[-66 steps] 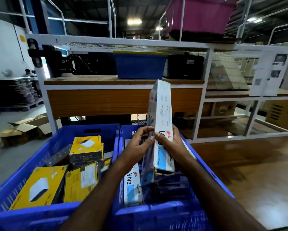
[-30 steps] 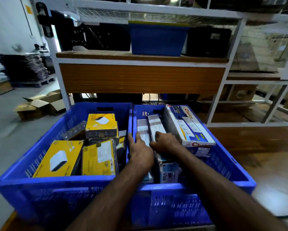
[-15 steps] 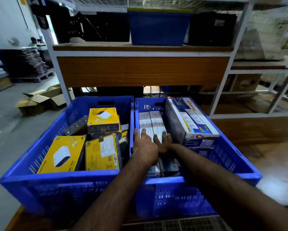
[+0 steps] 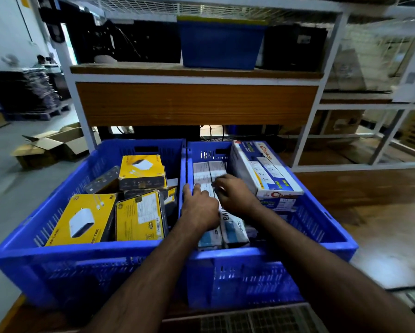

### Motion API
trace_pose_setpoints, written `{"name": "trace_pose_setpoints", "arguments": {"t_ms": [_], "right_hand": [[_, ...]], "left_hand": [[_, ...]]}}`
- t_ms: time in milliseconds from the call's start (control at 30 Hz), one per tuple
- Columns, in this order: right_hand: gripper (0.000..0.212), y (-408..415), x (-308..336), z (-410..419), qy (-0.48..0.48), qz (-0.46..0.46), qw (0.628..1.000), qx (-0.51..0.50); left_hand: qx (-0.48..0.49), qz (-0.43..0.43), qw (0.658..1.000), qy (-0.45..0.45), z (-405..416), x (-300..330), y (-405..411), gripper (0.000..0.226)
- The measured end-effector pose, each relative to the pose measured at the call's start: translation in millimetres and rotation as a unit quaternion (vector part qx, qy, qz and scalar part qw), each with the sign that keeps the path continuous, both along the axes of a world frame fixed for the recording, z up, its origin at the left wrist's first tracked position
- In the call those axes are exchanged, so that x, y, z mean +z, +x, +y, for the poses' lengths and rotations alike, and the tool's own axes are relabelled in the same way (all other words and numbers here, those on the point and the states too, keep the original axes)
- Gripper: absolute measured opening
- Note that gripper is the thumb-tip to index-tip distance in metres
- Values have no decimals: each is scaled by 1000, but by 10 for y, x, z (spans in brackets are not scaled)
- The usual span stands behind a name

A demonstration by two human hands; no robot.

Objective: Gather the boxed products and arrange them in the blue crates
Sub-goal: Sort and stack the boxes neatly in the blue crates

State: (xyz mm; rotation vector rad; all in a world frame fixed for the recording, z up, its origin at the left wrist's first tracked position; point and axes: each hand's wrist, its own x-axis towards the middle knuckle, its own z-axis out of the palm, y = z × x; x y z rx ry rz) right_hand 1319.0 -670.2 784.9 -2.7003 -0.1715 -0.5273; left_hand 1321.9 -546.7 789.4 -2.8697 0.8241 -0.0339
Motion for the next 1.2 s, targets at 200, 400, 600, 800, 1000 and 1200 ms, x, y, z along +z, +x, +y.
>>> {"name": "trace_pose_setpoints", "arguments": {"t_ms": [200, 400, 600, 800, 1000, 1200], "right_hand": [[42, -496, 367, -535, -3, -168, 985, -30], [29, -670, 111, -1109, 33, -122, 963, -240], [32, -658, 33, -1101, 46, -60, 960, -270], [35, -704, 95, -1098, 157, -111, 946, -263], [77, -635, 167, -981, 324, -108, 923, -180], [69, -630, 284, -555, 96, -209, 971, -71]], "left_hand": [[56, 104, 967, -228, -233, 226, 79, 28], [143, 427, 754, -479, -690, 413, -36, 72], [167, 499, 668, -527, -1047, 152, -51, 84], [140, 505, 620, -584, -896, 239, -8, 21], [157, 558, 515, -631, -673, 242, 164, 19], [181, 581, 429, -668, -581, 177, 273, 47]]}}
